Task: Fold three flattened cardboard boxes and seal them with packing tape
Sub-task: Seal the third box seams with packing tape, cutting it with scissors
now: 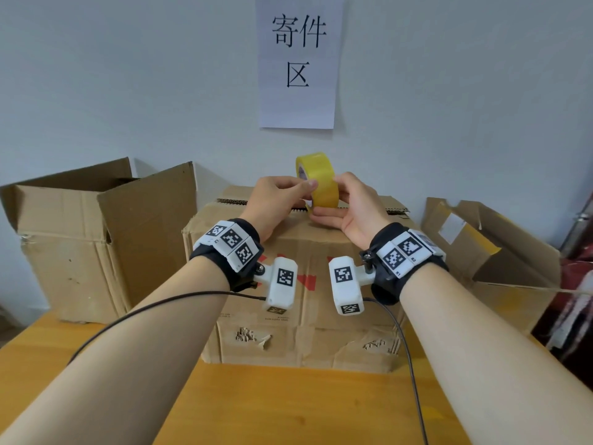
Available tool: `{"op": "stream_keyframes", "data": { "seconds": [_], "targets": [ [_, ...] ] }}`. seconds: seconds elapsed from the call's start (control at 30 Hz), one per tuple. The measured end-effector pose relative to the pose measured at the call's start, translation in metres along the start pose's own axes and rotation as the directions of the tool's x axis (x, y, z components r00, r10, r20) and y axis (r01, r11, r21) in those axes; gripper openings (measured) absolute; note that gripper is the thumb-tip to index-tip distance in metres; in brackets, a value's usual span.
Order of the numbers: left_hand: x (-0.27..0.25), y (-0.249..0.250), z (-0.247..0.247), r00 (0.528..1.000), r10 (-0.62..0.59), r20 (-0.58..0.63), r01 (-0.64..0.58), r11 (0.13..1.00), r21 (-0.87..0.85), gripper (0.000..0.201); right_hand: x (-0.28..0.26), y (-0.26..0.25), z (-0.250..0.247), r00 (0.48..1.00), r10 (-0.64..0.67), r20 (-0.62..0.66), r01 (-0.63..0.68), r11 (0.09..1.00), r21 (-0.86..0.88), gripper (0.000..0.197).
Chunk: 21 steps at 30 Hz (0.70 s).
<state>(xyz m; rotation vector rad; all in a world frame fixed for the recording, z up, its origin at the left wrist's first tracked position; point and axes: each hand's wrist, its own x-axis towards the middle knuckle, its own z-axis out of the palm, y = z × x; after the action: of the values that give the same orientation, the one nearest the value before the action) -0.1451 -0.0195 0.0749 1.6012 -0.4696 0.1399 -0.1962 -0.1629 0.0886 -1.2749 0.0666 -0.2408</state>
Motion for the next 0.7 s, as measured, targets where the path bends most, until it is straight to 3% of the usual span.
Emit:
{"op": "stream_keyframes", "data": {
  "seconds": [0.1, 0.33, 0.47, 0.7],
  "targets": [
    [-0.0002, -0.0004, 0.0002, 1.000, -0.007, 0.009, 0.007, 1.000, -0.003, 0.020, 0.0018, 0.0007, -0.0003, 1.000, 0.010, -0.002, -0.010, 1.000, -0.002, 0.021],
    [0.0019, -0.0022, -0.0006, 0.999, -0.030, 0.017, 0.030, 0.999, 0.018, 0.019, 0.0022, 0.0007, -0.0001, 0.999, 0.007, -0.033, -0.006, 1.000, 0.015, 0.012],
    [0.0018, -0.0026, -0.0003, 1.000, -0.020, 0.014, 0.020, 1.000, 0.004, 0.019, 0.0023, 0.0023, 0.0019, 0.999, 0.003, -0.034, -0.003, 1.000, -0.006, 0.021],
    [0.0009, -0.0026, -0.0010, 0.999, 0.000, 0.041, -0.001, 1.000, 0.014, 0.019, 0.0013, 0.0011, 0.0025, 0.998, 0.013, -0.058, -0.013, 1.000, -0.002, 0.009]
  ]
}}
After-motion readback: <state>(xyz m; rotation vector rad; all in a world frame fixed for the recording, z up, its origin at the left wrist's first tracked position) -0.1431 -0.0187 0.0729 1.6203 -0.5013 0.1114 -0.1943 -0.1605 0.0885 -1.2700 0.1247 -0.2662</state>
